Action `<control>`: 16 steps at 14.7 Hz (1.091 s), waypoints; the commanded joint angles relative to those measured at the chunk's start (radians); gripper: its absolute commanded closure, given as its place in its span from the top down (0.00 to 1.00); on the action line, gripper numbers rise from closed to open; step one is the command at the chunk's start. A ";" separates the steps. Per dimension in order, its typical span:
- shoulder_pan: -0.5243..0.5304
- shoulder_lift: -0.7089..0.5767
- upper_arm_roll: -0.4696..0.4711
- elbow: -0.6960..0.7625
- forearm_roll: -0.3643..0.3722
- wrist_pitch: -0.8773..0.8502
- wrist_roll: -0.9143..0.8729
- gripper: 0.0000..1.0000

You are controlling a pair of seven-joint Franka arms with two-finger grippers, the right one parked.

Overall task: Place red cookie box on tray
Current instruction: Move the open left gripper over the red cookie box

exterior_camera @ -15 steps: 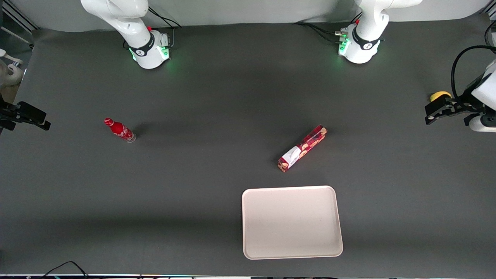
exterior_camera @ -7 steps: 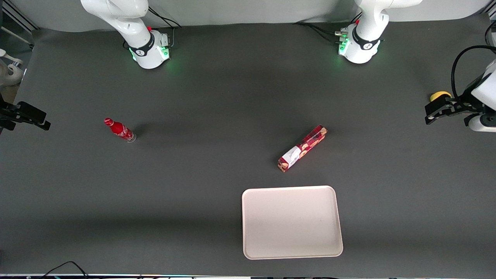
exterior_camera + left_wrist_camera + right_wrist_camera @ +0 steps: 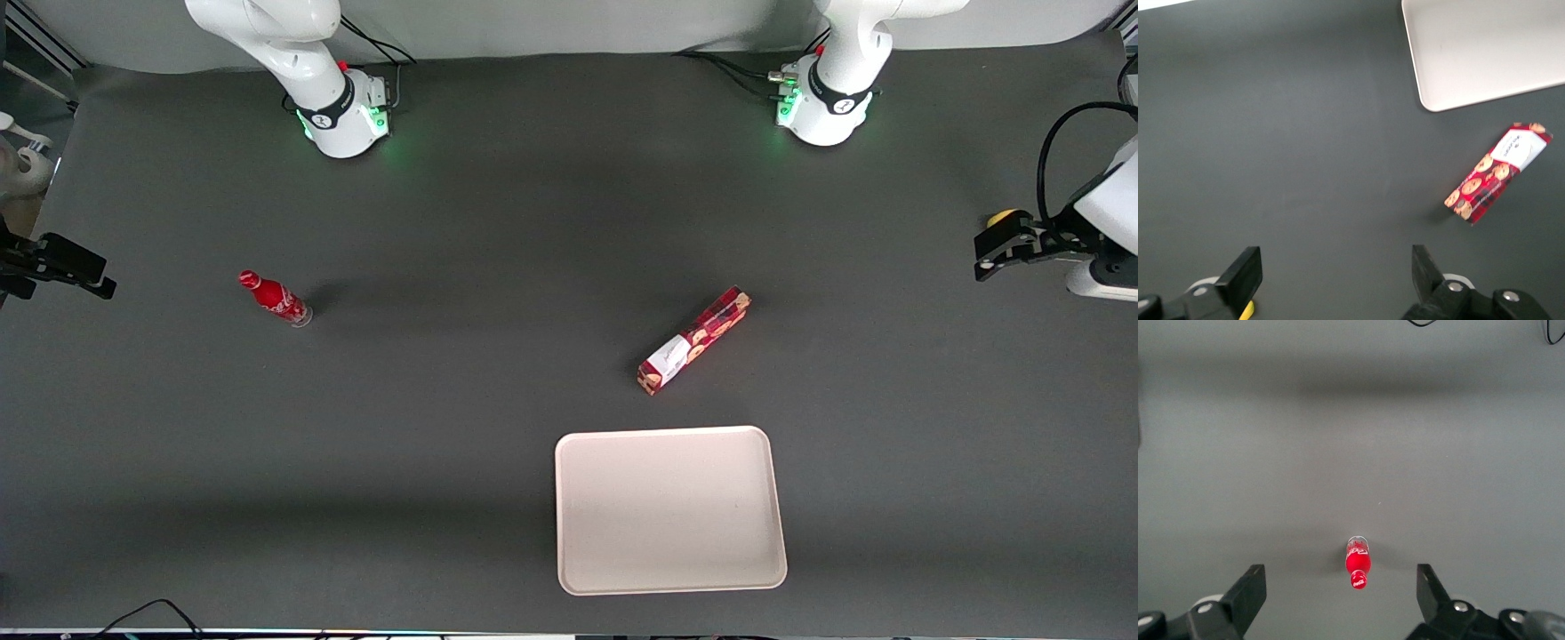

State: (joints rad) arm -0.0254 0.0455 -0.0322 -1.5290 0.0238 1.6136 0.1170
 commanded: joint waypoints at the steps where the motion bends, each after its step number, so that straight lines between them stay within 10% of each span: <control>1: -0.018 0.001 -0.002 0.012 -0.001 -0.050 0.091 1.00; 16: -0.025 0.005 -0.304 -0.327 0.008 0.251 0.085 1.00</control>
State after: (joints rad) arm -0.0487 0.0560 -0.2967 -1.7740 0.0231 1.7687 0.2084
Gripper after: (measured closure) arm 0.000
